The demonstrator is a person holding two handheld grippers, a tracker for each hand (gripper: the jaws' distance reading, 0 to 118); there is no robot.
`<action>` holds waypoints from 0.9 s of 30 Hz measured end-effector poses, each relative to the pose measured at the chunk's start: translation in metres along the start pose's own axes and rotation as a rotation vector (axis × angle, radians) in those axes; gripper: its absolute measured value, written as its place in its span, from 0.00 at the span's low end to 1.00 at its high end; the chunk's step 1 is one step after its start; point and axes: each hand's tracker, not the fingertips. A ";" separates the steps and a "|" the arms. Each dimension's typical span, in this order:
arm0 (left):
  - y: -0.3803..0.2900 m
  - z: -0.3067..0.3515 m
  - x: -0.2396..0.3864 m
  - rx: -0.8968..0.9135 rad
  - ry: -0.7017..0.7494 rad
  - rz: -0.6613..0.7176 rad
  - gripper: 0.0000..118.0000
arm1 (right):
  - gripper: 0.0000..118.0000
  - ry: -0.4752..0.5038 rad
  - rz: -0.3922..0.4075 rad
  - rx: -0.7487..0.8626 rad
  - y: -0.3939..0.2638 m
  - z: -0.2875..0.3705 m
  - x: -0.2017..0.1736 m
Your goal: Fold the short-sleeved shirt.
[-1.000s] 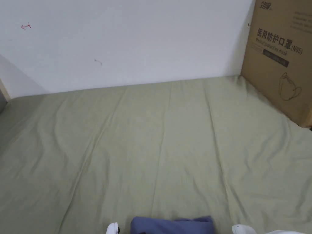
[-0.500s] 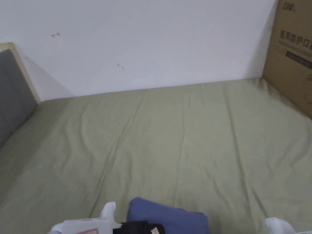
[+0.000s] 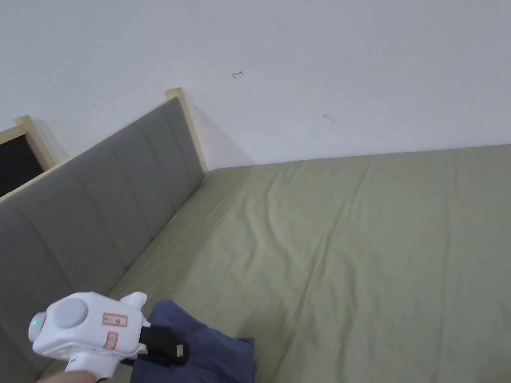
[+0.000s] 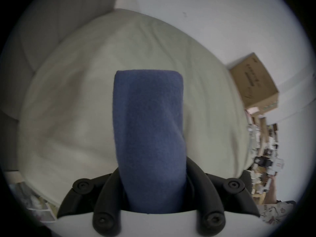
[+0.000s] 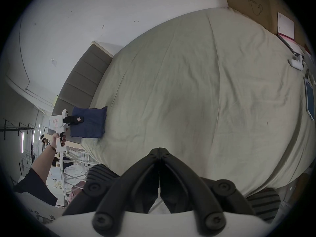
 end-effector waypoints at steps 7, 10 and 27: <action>0.012 -0.032 -0.032 -0.088 0.492 -0.190 0.53 | 0.00 -0.025 -0.004 -0.014 0.004 -0.012 -0.004; 0.006 -0.026 -0.040 -0.047 0.456 -0.106 0.93 | 0.00 -0.019 -0.001 -0.024 0.005 -0.014 -0.006; -0.106 0.006 0.124 0.203 0.354 -0.235 0.05 | 0.00 -0.088 0.106 0.061 0.017 0.005 -0.011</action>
